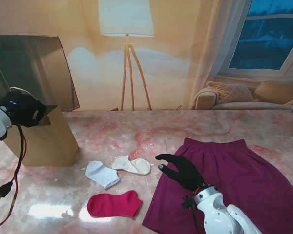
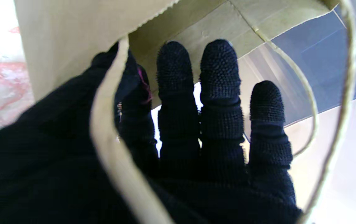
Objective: Fold the socks and the shorts into the kraft paper bag
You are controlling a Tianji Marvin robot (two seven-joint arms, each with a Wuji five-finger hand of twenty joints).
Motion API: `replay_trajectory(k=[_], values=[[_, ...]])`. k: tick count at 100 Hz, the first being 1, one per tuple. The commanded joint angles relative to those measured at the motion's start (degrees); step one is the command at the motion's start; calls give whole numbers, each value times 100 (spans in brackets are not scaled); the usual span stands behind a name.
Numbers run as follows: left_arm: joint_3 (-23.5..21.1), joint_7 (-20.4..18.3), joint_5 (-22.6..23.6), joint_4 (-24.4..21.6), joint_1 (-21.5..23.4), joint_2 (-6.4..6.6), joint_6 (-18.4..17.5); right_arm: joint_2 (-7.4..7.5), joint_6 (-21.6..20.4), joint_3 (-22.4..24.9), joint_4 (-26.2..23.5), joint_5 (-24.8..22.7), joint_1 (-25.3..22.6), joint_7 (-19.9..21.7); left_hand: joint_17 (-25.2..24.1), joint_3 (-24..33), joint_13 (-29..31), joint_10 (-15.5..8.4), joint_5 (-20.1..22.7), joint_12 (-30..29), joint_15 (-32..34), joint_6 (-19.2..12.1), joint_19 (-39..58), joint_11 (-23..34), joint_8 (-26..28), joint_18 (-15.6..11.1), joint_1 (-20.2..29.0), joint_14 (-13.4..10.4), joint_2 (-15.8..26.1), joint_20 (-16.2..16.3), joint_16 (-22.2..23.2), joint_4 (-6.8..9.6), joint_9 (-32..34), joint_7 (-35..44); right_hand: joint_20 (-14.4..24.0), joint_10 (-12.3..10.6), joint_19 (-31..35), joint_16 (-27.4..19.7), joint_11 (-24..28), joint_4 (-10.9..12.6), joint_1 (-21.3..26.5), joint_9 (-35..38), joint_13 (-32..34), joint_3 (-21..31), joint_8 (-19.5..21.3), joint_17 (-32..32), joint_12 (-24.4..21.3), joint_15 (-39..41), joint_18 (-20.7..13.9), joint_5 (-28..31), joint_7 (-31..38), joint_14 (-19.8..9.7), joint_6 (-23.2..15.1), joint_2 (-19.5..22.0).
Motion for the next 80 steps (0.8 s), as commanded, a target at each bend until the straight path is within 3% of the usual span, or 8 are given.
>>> replay_trajectory(k=[1, 14, 23, 28, 32, 35, 69, 80], values=[[45, -20, 79, 39, -7, 32, -58, -25, -17, -23, 5, 1, -27, 9, -82, 38, 124, -14, 183, 85, 259, -154, 120, 164, 18, 212, -140, -89, -360, 103, 153, -347, 280, 246, 233, -15, 148, 135, 80, -204, -11, 93, 96, 7, 72, -18, 61, 99, 77, -5, 88, 42, -184, 31], [91, -5, 172, 80, 0, 42, -138, -25, -19, -17, 6, 8, -35, 12, -279, 81, -229, -90, 69, 267, 60, -201, -40, 260, 3, 263, -311, -118, -569, 87, 305, -463, 63, 236, 260, -26, 133, 139, 83, -205, -8, 99, 102, 6, 79, -24, 61, 100, 78, 10, 100, 36, -181, 33], [107, -91, 252, 81, 13, 49, -154, -25, -21, -12, 7, 15, -39, 17, -458, 394, -789, -107, -134, 236, -616, 96, -250, -8, 218, 219, -671, -69, -464, 86, 494, -476, -505, -435, 277, -12, 127, 138, 81, -205, 0, 95, 87, 8, 83, -19, 61, 92, 84, 30, 110, 43, -173, 33], [113, -224, 288, 59, 19, 54, -156, -24, -23, -12, 8, 18, -40, 20, -655, 586, -1282, -73, -275, -482, -1277, 279, -497, -178, 381, 151, -927, -27, -278, 50, 396, -285, -1042, -972, 284, -10, 124, 140, 84, -206, 0, 102, 96, 6, 84, -17, 62, 96, 88, 40, 111, 37, -179, 33], [109, -287, 316, 48, 24, 58, -177, -25, -27, -14, 12, 22, -39, 22, -732, 782, -1523, -68, -367, -798, -1635, 430, -625, -331, 448, 93, -1171, -49, -148, 27, 243, 52, -1332, -1278, 292, -13, 123, 140, 83, -207, -2, 103, 89, 4, 81, -12, 61, 93, 88, 24, 103, 32, -201, 32], [105, -283, 327, 59, 24, 61, -193, -24, -30, -15, 15, 25, -37, 24, -770, 795, -1620, -50, -399, -918, -1820, 485, -725, -411, 479, 86, -1247, -57, -131, -2, 130, 123, -1464, -1464, 297, -12, 121, 140, 84, -206, 3, 105, 92, 7, 83, -12, 62, 93, 86, 35, 107, 28, -194, 35], [113, -1505, 140, -109, -24, 97, -65, -25, -43, -27, 35, 35, -32, 25, -1985, 96, -3739, 417, -1671, -1877, -3460, 1550, -2611, -1478, -420, 63, -1809, -135, 145, -331, -1051, 93, -3904, -3878, 330, -20, 93, 140, 86, -208, 3, 113, 90, 6, 88, -26, 63, 90, 99, 34, 109, 31, -209, 33], [113, -1522, 137, -96, -34, 102, -74, -25, -45, -31, 41, 42, -26, 31, -2156, -16, -4139, 486, -1836, -2001, -3598, 1726, -2960, -1579, -569, 85, -1995, -121, 196, -357, -1196, 86, -4314, -4217, 339, -16, 84, 139, 84, -207, 5, 108, 80, 8, 89, -32, 62, 86, 106, 29, 108, 33, -212, 33]])
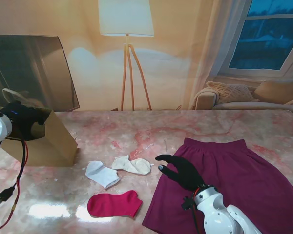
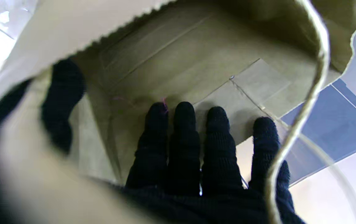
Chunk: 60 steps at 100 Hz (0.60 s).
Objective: Fold the socks and the shorts into the kraft paper bag
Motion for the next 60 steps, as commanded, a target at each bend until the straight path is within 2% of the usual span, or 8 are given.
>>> replay_trajectory(k=[1, 22, 43, 60], values=[[2, 94, 10, -1, -9, 37, -14, -23, -19, -25, 1, 3, -26, 10, -117, -109, -289, 272, -141, -100, -155, 240, -132, -133, -99, 101, -284, 34, 44, -73, -105, 172, -337, -128, 218, -17, 83, 138, 84, -207, 4, 107, 80, 8, 87, -32, 62, 86, 54, 26, 106, 32, -192, 34], [33, 193, 83, 62, -48, 33, -18, -24, -26, -44, 19, 12, -9, 15, -396, -74, -865, 365, -322, -278, -301, 399, -593, -264, -227, 56, -618, 41, 84, -172, -280, 96, -927, -454, 234, -18, 71, 135, 72, -207, 2, 83, 62, 4, 90, -38, 57, 78, 60, 32, 111, 23, -190, 32], [100, 25, 104, 97, -116, 36, 45, -20, -20, -22, 8, 2, -28, 23, -587, -31, -1295, 428, -432, -479, -384, 508, -906, -324, -326, -7, -839, 27, 172, -289, -473, 50, -1390, -696, 243, -27, 54, 135, 70, -207, 0, 78, 67, 1, 90, -57, 56, 80, 74, 23, 107, 24, -201, 38], [94, 218, 147, 152, -172, 30, 57, -13, -8, -3, -12, 0, -37, 55, -540, -192, -1218, 369, -339, -496, -264, 427, -879, -200, -299, -12, -628, -19, 373, -273, -492, 104, -1311, -666, 251, -17, 46, 135, 70, -207, 4, 78, 63, 1, 90, -58, 56, 79, 80, 26, 107, 27, -192, 38]])
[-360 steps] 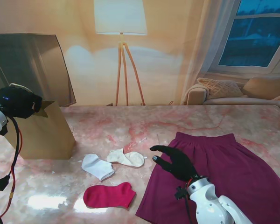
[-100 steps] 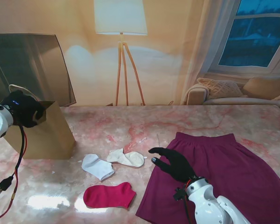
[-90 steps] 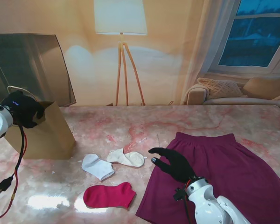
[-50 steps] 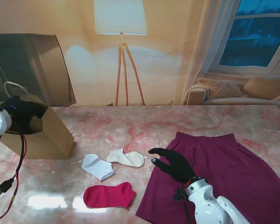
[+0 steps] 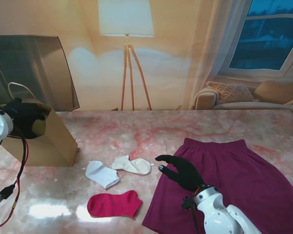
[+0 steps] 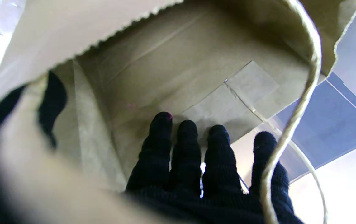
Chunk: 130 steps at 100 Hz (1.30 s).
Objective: Fold the socks and the shorts into the kraft paper bag
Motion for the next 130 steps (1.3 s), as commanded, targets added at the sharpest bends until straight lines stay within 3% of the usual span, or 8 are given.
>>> replay_trajectory(k=[1, 43, 91, 130], values=[[-8, 138, 44, 23, -49, 23, 2, -12, -2, -2, -32, -14, -43, 29, 32, -46, -133, 181, -41, -52, 1, 53, -14, 46, -33, 51, 56, -20, 59, -27, -30, 112, -151, -63, 238, -20, 42, 135, 70, -207, 3, 76, 62, 0, 89, -63, 55, 78, 77, 26, 107, 22, -188, 40], [-130, 411, 22, -163, -78, -27, 305, -8, 72, 27, -93, 21, -2, 93, 71, -290, 110, 91, 89, -17, 62, -113, 72, 96, 63, 5, 467, -51, 345, -11, 5, 227, 95, 159, 253, -17, 21, 136, 70, -206, 10, 68, 62, 1, 93, -71, 55, 79, 78, 32, 109, 22, -204, 41], [-226, 1306, -150, -747, 244, -152, 696, -19, 75, 33, -147, -30, -39, 11, 43, -627, 158, 60, 149, -1, 54, -166, 69, 107, 83, -115, 616, -54, 696, -73, 31, 324, 162, 268, 227, -21, -45, 123, 64, -207, 6, 70, 50, 25, 90, -93, 51, 65, 64, 29, 100, 29, -185, 31], [72, 1881, -691, -1381, 574, -297, 1303, -21, 81, 76, -231, -81, -101, -35, 25, -945, 68, 104, 129, -13, 50, -107, -125, 92, 81, -292, 646, -22, 851, -339, 23, 400, 98, 225, 175, -14, -120, 87, 51, -208, 1, 54, 11, 37, 86, -114, 46, 30, -5, 18, 95, 2, -182, 29]])
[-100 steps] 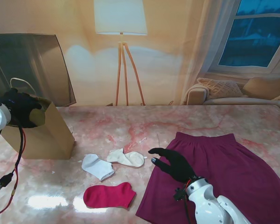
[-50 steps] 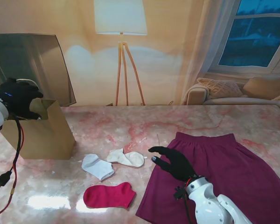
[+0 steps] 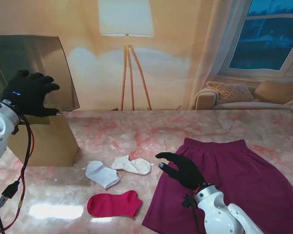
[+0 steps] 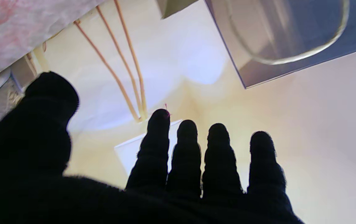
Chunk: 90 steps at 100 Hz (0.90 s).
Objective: Fold the socks and the shorts into the kraft paper bag
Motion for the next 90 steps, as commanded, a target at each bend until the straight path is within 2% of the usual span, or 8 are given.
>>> replay_trajectory(k=[1, 33, 51, 58, 62, 71, 74, 90], values=[[87, 118, -159, -183, 106, -60, 120, -19, 16, 10, -59, -31, -66, -18, -36, -136, -40, 100, 32, -11, 27, 69, -121, 73, 79, -35, 164, -13, 109, -125, 27, 330, 82, 45, 159, -12, -95, 82, 49, -208, -1, 53, 1, 36, 86, -104, 45, 22, -10, 22, 97, -8, -121, 28], [350, 705, -793, -871, 753, -195, 588, -10, 14, 76, -169, -92, -129, -14, 3, -759, -44, 149, 61, 0, 21, 120, -97, 25, 58, -147, 248, 32, 471, -308, 29, 490, 107, -104, 15, -9, -237, -18, -9, -211, 0, 38, -25, 53, 79, -61, 16, -29, -177, 29, 95, -64, -93, 26], [495, 984, -947, -1124, 1153, -236, 532, -11, 11, 76, -173, -109, -129, -32, 130, -1154, -46, 209, 25, 18, 33, 163, -83, -1, 68, -263, 285, 92, 763, -387, 57, 603, 82, -180, -75, -8, -295, -95, -64, -212, -4, 17, -62, 63, 72, -45, -11, -78, -263, 35, 91, -140, -78, 20], [589, 1113, -1105, -1133, 1313, -254, 541, -10, 13, 81, -181, -117, -129, -30, 146, -1267, -52, 219, 5, 18, 39, 184, -66, -10, 65, -282, 261, 114, 880, -388, 64, 626, 65, -205, -181, -13, -372, -180, -127, -212, -7, 27, -79, 76, 63, -31, -43, -117, -322, 33, 79, -177, -72, 13], [640, 1216, -1174, -1121, 1409, -266, 542, -10, 14, 86, -188, -122, -129, -30, 194, -1727, -48, 233, 0, 22, 48, 202, -47, -26, 65, -308, 418, 131, 1028, -409, 77, 738, 54, -268, -208, -17, -383, -200, -142, -212, -5, 22, -86, 80, 62, -32, -50, -119, -358, 34, 79, -192, -66, 8], [769, 1533, -1356, -1050, 1623, -304, 577, -8, 18, 99, -199, -140, -122, -27, 273, -1866, -23, 275, 0, 21, 58, 245, -29, -30, 67, -387, 367, 186, 1176, -410, 78, 761, 55, -281, -241, -12, -393, -224, -173, -214, -14, 5, -109, 81, 58, -37, -64, -123, -376, 18, 72, -214, -67, 9], [820, 1647, -1450, -1008, 1690, -319, 595, -7, 20, 102, -201, -146, -119, -26, 323, -2258, -21, 288, 16, 20, 82, 258, -55, -39, 64, -424, 530, 201, 1278, -433, 79, 872, 52, -337, -250, 0, -392, -233, -183, -214, -15, 2, -116, 82, 58, -31, -69, -126, -387, 19, 73, -212, -50, 6], [1035, 2191, -1800, -731, 1993, -392, 639, -8, 37, 106, -190, -172, -87, -39, 538, -2471, 104, 369, 28, 21, 140, 321, 108, -39, 63, -491, 493, 293, 1423, -362, 96, 899, 66, -357, -296, -23, -396, -268, -247, -212, -31, -44, -144, 91, 47, -19, -98, -130, -419, -34, 51, -219, -52, -5]])
